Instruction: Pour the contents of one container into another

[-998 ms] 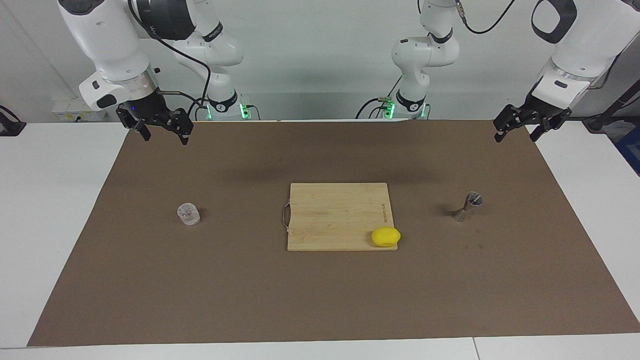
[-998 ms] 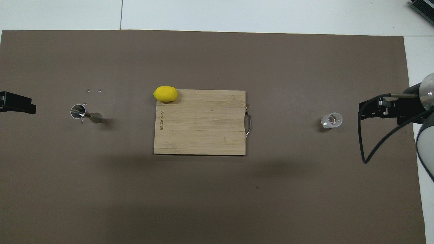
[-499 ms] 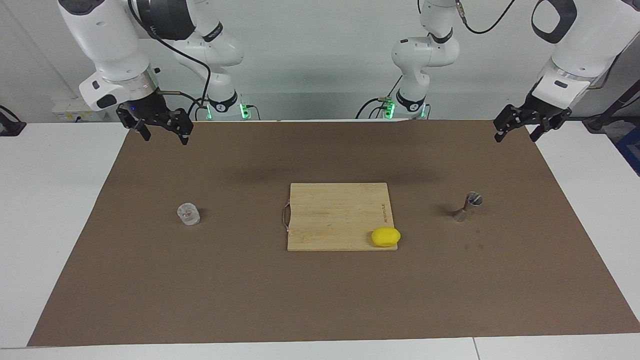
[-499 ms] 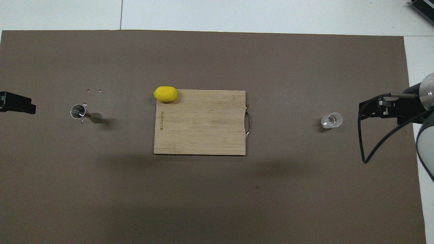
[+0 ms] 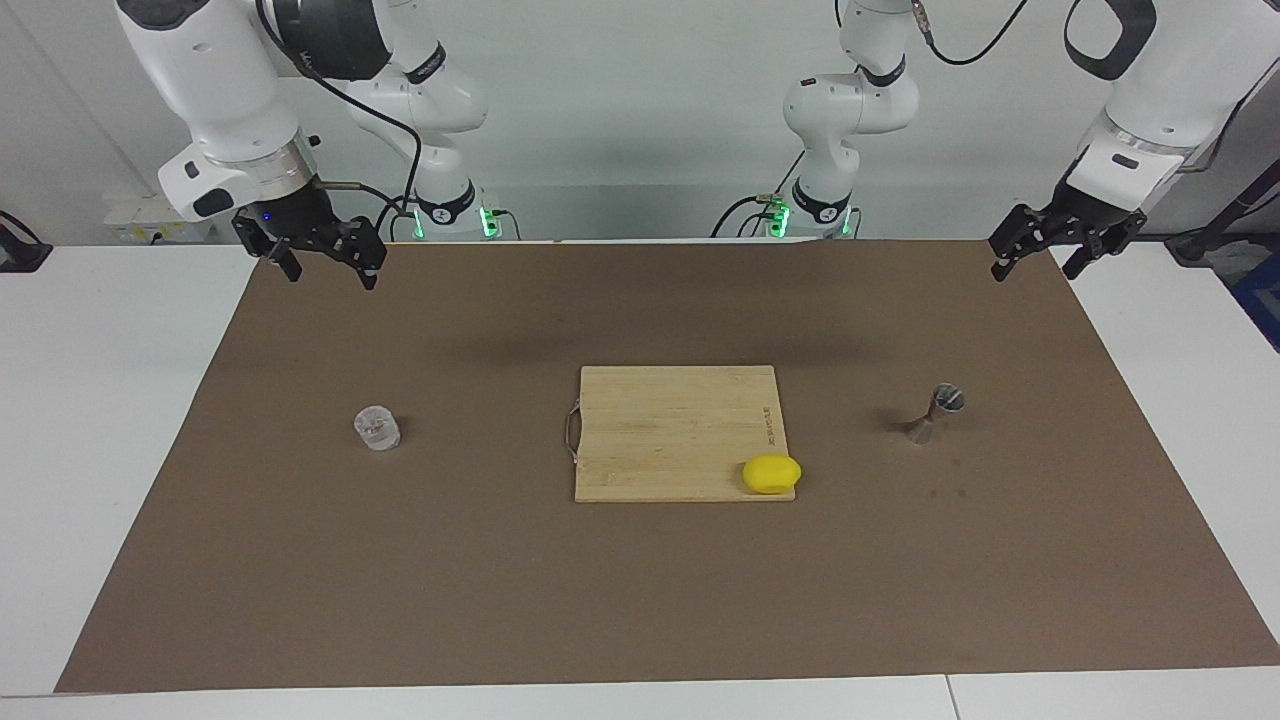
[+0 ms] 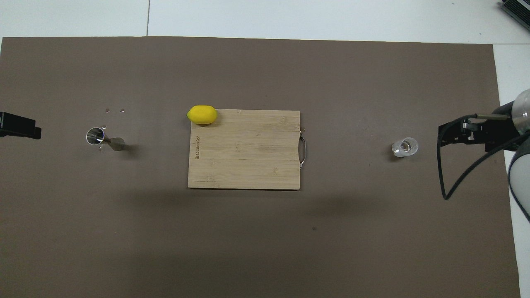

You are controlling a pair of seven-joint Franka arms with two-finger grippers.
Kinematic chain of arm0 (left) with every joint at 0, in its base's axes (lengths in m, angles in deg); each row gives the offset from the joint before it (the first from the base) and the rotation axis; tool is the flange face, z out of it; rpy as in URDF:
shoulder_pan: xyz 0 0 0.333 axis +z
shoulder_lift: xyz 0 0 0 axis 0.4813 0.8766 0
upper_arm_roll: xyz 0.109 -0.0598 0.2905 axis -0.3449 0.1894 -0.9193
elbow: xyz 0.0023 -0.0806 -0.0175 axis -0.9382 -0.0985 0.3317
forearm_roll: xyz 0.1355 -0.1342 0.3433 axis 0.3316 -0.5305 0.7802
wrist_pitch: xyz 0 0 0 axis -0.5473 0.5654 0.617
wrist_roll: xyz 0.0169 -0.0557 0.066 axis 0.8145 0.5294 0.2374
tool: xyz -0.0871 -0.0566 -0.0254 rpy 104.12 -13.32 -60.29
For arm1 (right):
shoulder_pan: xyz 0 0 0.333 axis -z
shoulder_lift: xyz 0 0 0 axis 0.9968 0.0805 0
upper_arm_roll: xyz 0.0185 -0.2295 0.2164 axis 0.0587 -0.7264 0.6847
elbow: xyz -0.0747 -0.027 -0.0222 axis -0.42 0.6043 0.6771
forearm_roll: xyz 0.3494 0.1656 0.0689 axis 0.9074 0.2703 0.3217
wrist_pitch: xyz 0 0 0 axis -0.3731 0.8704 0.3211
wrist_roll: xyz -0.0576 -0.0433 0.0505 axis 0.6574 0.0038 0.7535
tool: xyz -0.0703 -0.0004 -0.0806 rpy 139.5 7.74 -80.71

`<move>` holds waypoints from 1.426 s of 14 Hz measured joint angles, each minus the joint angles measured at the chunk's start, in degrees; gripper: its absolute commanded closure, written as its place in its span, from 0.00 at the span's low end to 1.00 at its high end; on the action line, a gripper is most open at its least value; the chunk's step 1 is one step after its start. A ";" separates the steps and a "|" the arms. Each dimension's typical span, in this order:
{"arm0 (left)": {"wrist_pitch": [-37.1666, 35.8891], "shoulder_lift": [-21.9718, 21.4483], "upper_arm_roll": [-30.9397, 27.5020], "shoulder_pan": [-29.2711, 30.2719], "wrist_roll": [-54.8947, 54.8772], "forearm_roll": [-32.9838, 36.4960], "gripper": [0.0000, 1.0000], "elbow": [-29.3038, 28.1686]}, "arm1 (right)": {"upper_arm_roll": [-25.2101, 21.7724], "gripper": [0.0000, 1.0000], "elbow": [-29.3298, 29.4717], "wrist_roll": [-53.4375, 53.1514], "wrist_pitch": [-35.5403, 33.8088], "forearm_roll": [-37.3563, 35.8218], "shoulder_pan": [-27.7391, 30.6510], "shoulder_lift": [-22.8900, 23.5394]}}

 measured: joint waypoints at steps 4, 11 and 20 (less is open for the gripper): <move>1.26 0.01 0.00 0.00 0.00 0.00 0.00 -0.19 | 0.00 0.00 0.00 0.00 0.00 0.00 0.00 0.00; 8.16 -0.56 0.00 0.02 0.00 0.00 0.00 -4.22 | 0.00 0.00 0.00 0.00 0.00 0.00 0.00 0.00; 19.57 -2.24 -0.21 0.19 0.00 0.00 0.00 -14.35 | 0.00 0.00 0.00 0.00 0.00 0.00 0.00 0.00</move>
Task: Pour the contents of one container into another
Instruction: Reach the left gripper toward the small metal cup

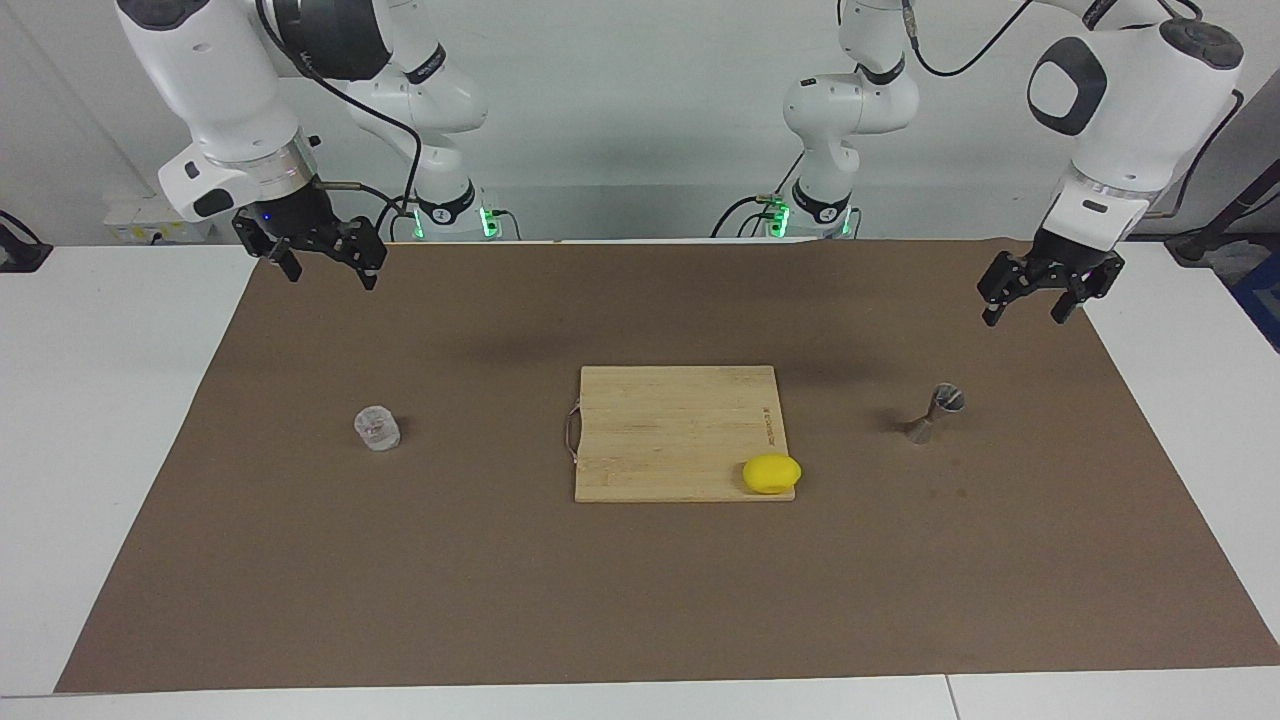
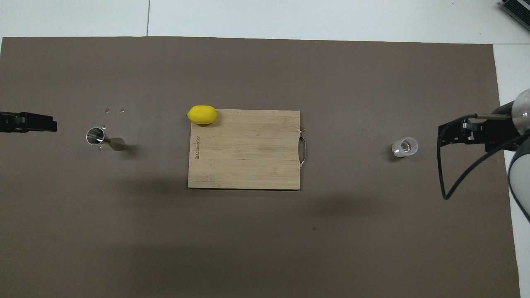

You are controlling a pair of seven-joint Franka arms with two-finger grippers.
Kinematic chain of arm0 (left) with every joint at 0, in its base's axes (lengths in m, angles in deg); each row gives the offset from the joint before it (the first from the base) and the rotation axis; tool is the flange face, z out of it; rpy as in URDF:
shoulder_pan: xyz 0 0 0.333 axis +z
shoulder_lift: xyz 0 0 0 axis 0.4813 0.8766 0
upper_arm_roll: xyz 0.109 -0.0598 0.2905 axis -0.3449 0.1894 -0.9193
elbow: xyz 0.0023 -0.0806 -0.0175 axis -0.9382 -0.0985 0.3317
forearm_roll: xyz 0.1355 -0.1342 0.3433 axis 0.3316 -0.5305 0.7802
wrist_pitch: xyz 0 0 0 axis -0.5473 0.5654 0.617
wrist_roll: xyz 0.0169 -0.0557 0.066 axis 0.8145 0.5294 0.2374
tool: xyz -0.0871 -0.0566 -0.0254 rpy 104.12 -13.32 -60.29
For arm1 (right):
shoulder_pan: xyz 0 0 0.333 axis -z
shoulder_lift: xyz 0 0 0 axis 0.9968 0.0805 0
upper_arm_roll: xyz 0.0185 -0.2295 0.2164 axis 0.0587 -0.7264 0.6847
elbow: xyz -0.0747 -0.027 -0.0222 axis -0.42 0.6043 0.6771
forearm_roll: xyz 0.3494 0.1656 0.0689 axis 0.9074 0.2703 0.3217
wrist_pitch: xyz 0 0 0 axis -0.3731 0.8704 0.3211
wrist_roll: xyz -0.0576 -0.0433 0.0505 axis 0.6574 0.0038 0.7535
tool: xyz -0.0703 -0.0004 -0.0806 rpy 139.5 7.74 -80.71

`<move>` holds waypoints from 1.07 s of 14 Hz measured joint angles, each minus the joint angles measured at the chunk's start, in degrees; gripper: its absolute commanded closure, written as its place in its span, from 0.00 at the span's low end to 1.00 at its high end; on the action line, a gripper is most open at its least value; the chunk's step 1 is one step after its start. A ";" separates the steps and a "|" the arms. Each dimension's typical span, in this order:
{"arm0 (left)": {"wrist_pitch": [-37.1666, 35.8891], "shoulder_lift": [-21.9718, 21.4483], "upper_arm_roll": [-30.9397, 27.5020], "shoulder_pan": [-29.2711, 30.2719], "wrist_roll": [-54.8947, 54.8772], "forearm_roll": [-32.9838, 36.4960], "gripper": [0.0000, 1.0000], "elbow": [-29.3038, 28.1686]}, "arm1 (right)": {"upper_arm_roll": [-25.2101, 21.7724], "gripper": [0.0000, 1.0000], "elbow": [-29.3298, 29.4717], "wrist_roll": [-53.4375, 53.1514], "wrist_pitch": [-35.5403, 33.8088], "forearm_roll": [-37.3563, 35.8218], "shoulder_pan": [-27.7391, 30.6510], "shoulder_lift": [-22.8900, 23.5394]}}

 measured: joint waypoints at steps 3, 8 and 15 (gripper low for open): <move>2.52 0.14 -0.01 0.03 0.00 0.00 0.00 -2.52 | 0.00 0.00 0.00 0.00 0.00 0.00 0.00 0.00; 3.57 0.28 0.00 0.04 0.00 0.00 0.00 -3.41 | 0.00 0.00 0.00 0.00 0.00 0.00 0.00 0.00; 4.11 0.24 0.14 -0.17 0.00 0.00 0.00 -4.59 | 0.00 0.00 0.00 0.00 0.00 0.00 0.00 0.00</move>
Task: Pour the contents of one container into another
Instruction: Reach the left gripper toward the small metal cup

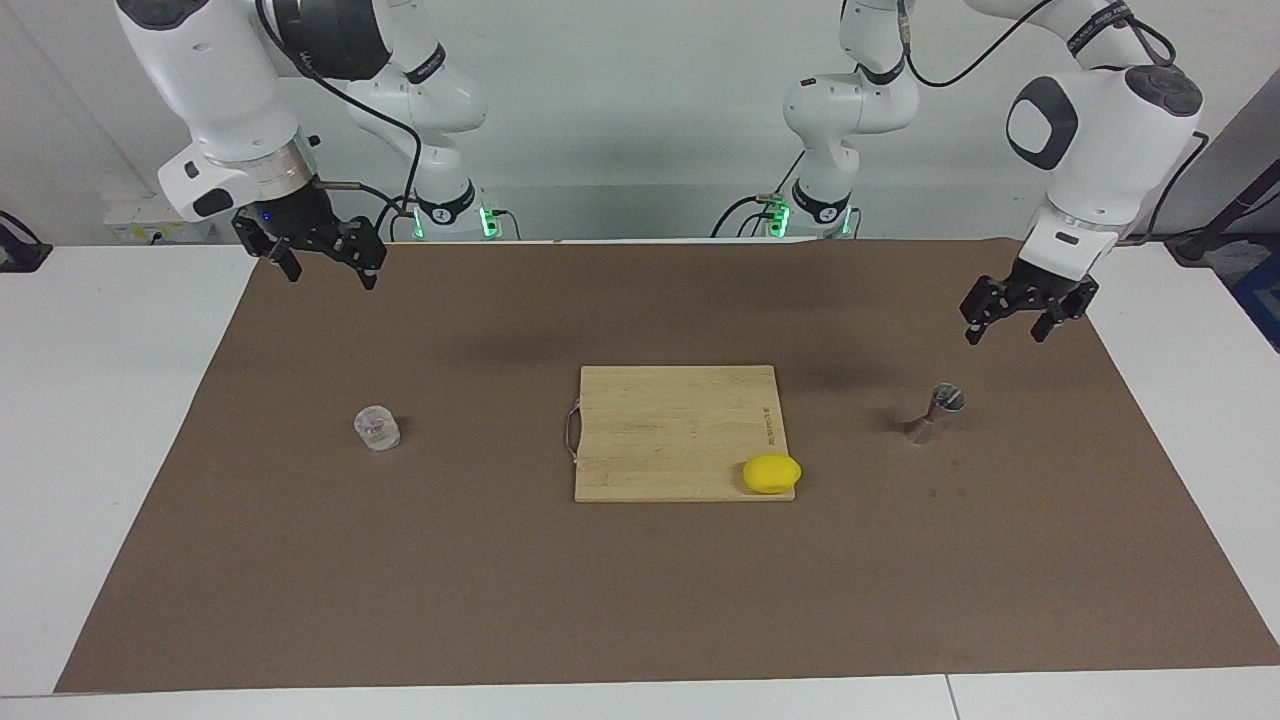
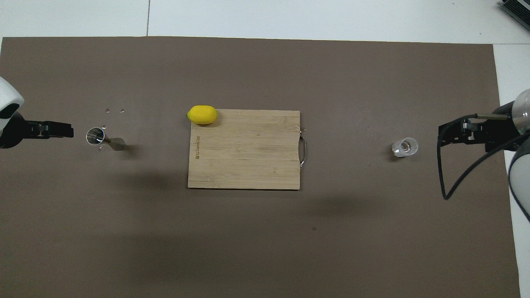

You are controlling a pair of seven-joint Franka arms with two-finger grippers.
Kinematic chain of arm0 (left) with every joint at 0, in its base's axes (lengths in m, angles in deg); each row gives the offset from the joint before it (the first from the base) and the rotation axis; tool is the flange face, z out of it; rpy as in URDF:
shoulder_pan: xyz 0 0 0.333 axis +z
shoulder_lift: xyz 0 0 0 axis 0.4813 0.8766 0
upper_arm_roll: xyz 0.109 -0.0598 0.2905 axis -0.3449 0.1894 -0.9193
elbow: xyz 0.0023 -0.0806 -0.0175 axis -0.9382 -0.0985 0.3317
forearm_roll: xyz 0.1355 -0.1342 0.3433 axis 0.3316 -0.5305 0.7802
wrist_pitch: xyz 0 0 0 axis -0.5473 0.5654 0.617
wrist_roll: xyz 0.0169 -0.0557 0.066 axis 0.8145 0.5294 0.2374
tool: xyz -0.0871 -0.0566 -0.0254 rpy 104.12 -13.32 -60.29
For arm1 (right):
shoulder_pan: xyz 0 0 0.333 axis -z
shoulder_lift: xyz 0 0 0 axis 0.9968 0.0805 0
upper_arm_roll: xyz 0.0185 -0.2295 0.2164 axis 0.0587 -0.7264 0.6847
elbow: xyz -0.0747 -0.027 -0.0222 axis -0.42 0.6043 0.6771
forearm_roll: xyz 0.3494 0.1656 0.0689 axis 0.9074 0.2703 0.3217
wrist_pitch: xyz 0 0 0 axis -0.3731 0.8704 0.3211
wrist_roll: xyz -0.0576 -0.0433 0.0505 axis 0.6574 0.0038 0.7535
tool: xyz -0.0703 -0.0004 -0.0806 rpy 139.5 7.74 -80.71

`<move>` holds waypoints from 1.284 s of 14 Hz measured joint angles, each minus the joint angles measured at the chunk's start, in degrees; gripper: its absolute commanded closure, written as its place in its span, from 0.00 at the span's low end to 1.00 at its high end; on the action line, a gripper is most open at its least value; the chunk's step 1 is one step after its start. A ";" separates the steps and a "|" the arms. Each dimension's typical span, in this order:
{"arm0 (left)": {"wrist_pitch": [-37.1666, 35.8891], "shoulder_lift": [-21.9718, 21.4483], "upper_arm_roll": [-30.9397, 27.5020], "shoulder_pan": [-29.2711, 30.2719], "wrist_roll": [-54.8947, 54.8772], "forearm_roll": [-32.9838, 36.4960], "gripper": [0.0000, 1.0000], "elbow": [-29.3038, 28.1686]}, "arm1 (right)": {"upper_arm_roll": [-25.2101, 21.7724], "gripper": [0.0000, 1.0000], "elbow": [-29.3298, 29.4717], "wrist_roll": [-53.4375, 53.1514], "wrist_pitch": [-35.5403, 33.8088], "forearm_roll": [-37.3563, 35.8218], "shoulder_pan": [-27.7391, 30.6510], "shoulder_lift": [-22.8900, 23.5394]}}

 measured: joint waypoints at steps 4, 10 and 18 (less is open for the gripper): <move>0.02 -0.01 0.89 -0.24 -0.03 0.00 0.00 0.00 | 0.00 0.00 0.00 0.00 0.00 0.00 0.00 0.00; 0.00 -0.08 0.69 0.11 -0.01 -9.95 0.00 0.49 | 0.00 0.00 0.00 0.00 0.00 0.00 0.00 0.00; 0.03 2.57 0.18 4.50 -17.78 -20.12 0.00 0.65 | 0.00 0.00 0.00 0.00 0.00 0.00 0.00 0.00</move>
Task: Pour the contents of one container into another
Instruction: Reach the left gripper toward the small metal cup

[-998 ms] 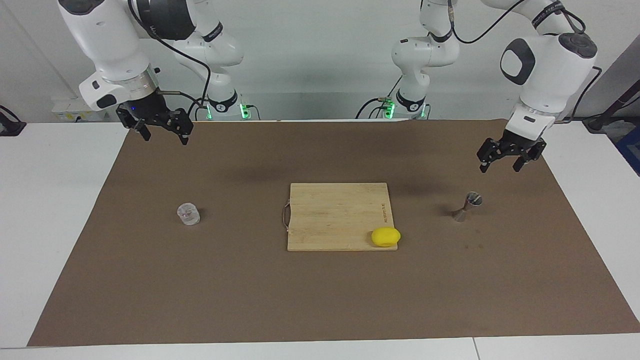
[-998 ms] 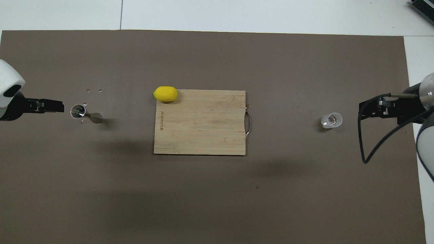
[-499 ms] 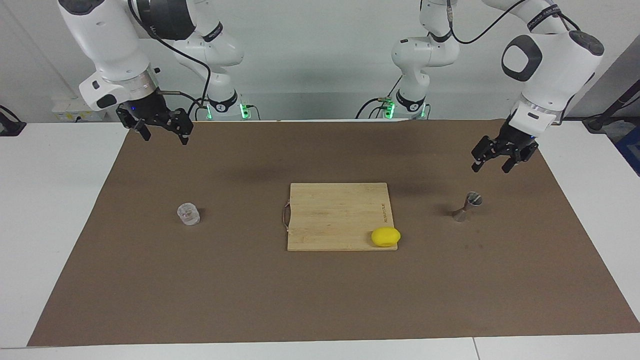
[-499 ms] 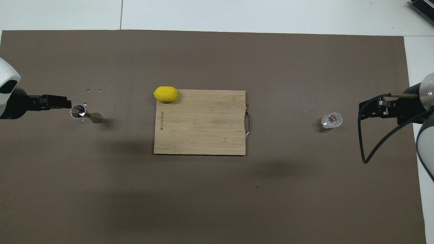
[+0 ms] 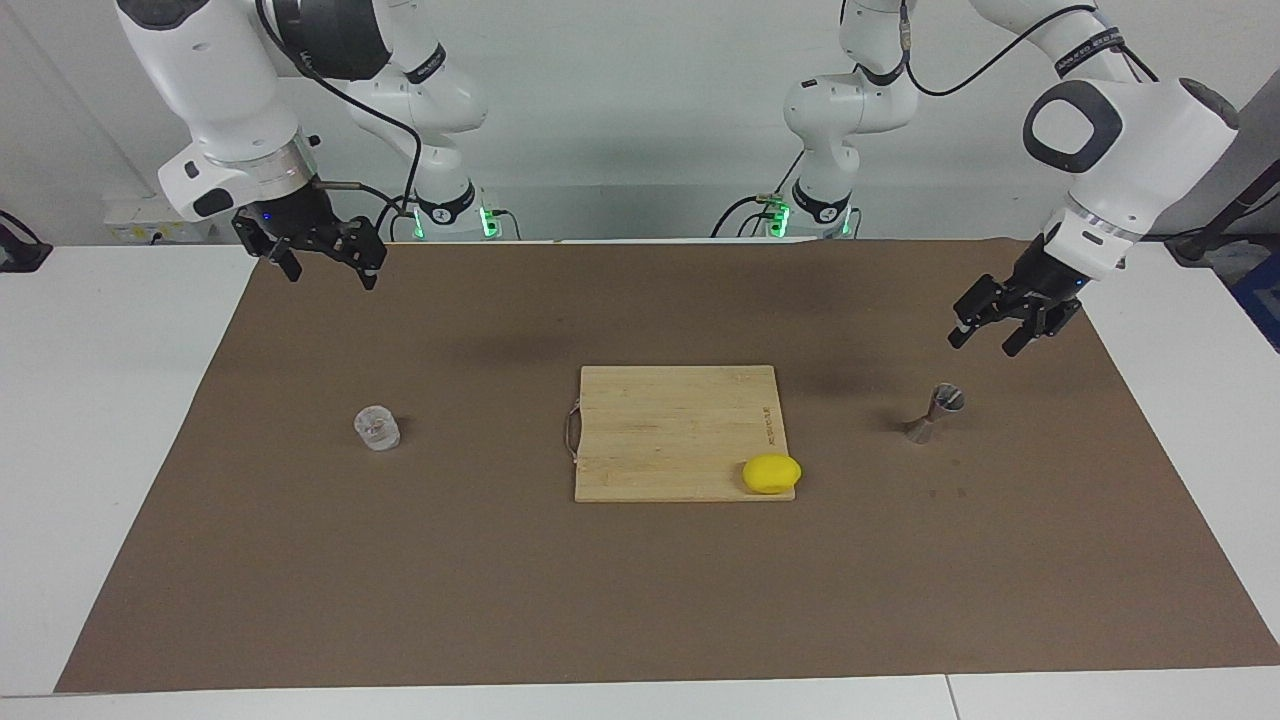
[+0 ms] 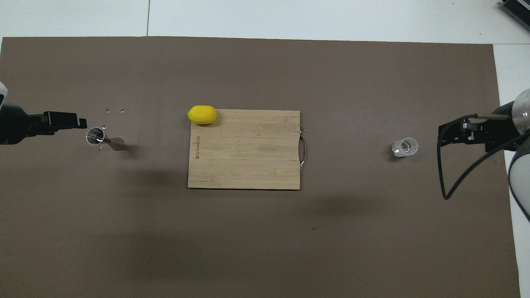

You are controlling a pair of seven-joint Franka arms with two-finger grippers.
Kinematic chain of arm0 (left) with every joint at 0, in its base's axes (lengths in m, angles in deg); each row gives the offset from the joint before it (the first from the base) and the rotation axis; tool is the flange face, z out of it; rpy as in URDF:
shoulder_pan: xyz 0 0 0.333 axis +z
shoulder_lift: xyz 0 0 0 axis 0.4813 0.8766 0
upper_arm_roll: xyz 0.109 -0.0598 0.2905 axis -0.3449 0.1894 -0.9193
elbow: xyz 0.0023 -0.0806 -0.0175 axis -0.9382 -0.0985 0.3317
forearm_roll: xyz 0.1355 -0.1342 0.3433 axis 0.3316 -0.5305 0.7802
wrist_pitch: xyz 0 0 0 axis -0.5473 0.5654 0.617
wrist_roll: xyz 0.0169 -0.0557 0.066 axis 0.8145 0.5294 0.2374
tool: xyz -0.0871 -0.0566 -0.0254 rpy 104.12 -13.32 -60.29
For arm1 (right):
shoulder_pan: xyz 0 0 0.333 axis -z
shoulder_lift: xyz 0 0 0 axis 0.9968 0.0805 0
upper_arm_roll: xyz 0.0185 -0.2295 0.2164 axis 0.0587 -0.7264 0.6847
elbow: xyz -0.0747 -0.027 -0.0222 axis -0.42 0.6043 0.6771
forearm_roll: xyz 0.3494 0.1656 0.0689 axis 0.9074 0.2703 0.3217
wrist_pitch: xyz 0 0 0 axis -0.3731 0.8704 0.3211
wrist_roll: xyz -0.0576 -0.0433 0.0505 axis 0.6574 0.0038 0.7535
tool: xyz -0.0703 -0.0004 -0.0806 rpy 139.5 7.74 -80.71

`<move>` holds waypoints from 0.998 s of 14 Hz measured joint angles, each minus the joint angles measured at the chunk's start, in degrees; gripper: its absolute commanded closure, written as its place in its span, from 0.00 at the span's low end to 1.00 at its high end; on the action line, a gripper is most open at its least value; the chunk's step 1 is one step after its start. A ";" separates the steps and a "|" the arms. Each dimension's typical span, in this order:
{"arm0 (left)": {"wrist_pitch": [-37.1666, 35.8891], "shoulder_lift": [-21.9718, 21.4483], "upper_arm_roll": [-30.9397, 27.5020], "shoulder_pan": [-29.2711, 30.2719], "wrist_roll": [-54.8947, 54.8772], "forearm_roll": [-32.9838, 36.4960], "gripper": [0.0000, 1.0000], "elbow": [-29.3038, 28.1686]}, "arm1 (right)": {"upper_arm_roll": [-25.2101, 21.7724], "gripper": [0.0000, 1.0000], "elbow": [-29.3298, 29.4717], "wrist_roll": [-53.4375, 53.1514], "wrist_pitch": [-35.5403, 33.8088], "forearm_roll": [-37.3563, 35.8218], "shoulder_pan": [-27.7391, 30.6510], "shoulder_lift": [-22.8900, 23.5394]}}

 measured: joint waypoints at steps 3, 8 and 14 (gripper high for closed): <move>0.00 2.07 -0.08 2.84 -15.84 -4.31 0.00 0.28 | 0.00 0.00 0.00 0.00 0.00 0.00 0.00 0.00; -0.82 4.57 -0.02 4.49 -28.40 -10.93 0.00 0.85 | 0.00 0.00 0.00 0.00 0.00 0.00 0.00 0.00; -13.00 9.51 -0.03 8.82 -42.23 -19.17 0.00 5.79 | 0.00 0.00 0.00 0.00 0.00 0.00 0.00 0.00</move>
